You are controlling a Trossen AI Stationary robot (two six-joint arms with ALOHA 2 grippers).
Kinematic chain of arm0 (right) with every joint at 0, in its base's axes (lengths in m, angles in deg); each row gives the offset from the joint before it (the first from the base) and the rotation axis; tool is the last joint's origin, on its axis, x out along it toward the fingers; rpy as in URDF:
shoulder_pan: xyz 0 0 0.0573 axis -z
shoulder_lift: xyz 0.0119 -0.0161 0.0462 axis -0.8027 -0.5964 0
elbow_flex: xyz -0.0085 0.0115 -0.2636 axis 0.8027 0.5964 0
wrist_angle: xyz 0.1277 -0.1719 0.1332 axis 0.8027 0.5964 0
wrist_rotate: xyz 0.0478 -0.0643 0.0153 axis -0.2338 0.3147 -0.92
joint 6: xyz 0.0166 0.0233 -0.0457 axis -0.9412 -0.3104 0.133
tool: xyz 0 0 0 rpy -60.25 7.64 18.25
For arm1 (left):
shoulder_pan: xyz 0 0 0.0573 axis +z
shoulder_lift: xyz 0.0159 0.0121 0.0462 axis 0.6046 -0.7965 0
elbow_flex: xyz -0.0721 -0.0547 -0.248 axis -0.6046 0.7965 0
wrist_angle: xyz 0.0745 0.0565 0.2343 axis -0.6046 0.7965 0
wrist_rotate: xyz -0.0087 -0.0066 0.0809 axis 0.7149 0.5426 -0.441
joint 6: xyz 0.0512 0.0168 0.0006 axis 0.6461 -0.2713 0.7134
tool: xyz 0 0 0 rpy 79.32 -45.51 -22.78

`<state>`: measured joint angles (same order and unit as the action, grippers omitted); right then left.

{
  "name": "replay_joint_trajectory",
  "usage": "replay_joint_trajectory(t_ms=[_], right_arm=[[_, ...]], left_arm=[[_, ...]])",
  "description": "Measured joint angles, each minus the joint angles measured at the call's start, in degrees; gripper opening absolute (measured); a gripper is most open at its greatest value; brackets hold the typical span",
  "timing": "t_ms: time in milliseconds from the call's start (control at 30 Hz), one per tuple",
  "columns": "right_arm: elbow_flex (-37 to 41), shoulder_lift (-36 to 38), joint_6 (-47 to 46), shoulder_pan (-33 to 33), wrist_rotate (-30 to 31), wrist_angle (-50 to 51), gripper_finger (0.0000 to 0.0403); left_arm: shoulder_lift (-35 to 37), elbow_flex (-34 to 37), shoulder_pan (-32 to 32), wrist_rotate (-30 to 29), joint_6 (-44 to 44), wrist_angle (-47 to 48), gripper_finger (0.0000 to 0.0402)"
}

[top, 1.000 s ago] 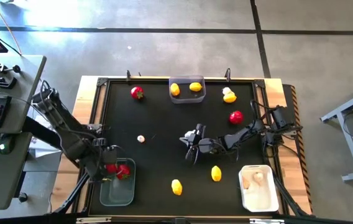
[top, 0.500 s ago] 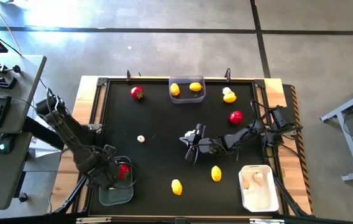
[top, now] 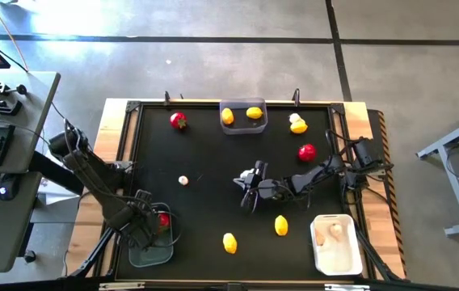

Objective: Sort produce into baskets
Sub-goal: Put the bottom tomato into the dark green bin, then put the top garlic into the white bin

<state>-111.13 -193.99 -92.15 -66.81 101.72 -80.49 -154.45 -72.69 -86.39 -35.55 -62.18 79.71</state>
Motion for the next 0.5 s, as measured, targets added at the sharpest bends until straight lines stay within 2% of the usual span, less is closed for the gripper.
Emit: replay_joint_trajectory(t_ms=[167,300,400,500], right_arm=[[0.0,-0.02,0.0,0.01,-0.02,0.02,0.0],[0.0,-0.02,0.0,-0.01,-0.01,0.04,0.0],[0.0,-0.02,0.0,0.0,-0.02,0.04,0.0],[0.0,-0.02,0.02,0.12,-0.02,0.09,0.0]], left_arm=[[0.02,-2.31,-0.09,-0.19,0.68,0.18,0.025],[0.09,-4.75,-0.09,-3.95,2.08,0.07,0.0236],[0.17,-5.01,1.07,-6.83,2.61,-0.05,0.021],[0.15,-4.19,3.82,-6.88,3.93,-0.84,0.0167]])
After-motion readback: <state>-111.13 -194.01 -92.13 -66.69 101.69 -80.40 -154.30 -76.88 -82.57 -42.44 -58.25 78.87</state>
